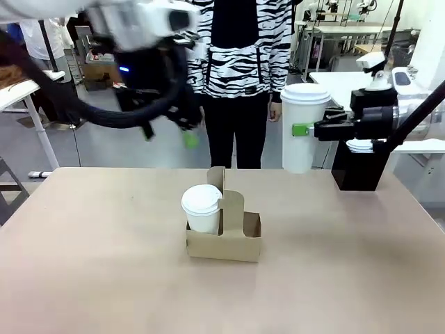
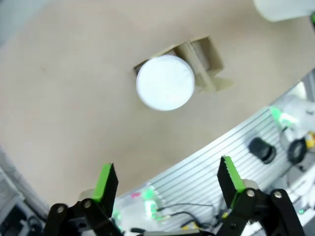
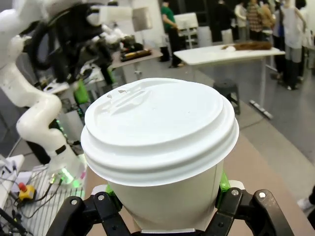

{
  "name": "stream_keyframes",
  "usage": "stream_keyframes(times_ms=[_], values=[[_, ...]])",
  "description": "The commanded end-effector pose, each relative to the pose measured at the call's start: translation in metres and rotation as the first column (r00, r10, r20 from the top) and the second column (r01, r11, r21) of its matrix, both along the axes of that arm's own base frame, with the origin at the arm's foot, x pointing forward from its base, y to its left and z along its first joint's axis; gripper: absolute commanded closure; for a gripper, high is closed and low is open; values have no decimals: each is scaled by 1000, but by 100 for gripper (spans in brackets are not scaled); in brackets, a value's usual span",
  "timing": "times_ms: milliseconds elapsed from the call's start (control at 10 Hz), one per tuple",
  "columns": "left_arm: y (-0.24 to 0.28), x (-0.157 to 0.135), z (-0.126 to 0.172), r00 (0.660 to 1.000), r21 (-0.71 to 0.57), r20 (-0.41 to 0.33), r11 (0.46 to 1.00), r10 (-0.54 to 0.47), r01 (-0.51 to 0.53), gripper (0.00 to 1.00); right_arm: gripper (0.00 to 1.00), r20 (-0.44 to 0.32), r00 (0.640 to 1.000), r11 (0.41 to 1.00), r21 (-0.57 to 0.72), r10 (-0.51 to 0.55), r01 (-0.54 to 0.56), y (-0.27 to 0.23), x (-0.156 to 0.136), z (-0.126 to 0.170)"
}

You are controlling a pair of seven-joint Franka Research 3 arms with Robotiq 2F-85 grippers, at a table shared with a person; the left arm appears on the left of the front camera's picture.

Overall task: Pour a drink into a cup and package it in a carrier.
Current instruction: Insert the held 600 ml Paper Cup into the Cup Carrier.

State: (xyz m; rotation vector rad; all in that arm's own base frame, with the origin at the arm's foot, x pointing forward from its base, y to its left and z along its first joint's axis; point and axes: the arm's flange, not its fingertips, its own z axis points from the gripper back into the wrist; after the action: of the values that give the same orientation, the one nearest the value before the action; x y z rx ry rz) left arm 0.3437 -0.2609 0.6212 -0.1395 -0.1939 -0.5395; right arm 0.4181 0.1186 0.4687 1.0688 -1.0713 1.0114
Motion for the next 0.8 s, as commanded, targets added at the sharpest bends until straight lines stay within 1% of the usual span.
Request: stream_keyframes(times_ms=[0, 100, 200, 300, 500, 600, 700], values=[[67, -10, -17, 996, -66, 48, 995, -78, 81, 0, 19, 58, 996, 998, 26, 62, -64, 4, -3, -16], [94, -16, -23, 988, -69, 107, 991, -109, 117, 0, 19, 57, 997, 998, 43, 49, -51, 9, -6, -25], [96, -15, -31, 987, 52, 153, 998, -48, 40, 0, 19, 61, 998, 1000, -5, -1, 2, 2, -13, -14], [74, -3, -4, 996, -24, 59, 997, -72, 74, 0, 19, 30, 998, 999, 10, 49, -49, 7, -4, -20], [74, -3, -4, 996, -24, 59, 997, -72, 74, 0, 19, 30, 998, 999, 10, 49, -49, 7, -4, -20], [92, -8, -14, 993, -3, 89, 997, -74, 75, 0, 19, 32, 999, 999, 2, 44, -44, 6, -6, -26], [106, -4, -30, 986, -68, 85, 987, -140, 146, 0, 19, 9, 995, 995, 18, 99, -99, 21, 5, -35]])
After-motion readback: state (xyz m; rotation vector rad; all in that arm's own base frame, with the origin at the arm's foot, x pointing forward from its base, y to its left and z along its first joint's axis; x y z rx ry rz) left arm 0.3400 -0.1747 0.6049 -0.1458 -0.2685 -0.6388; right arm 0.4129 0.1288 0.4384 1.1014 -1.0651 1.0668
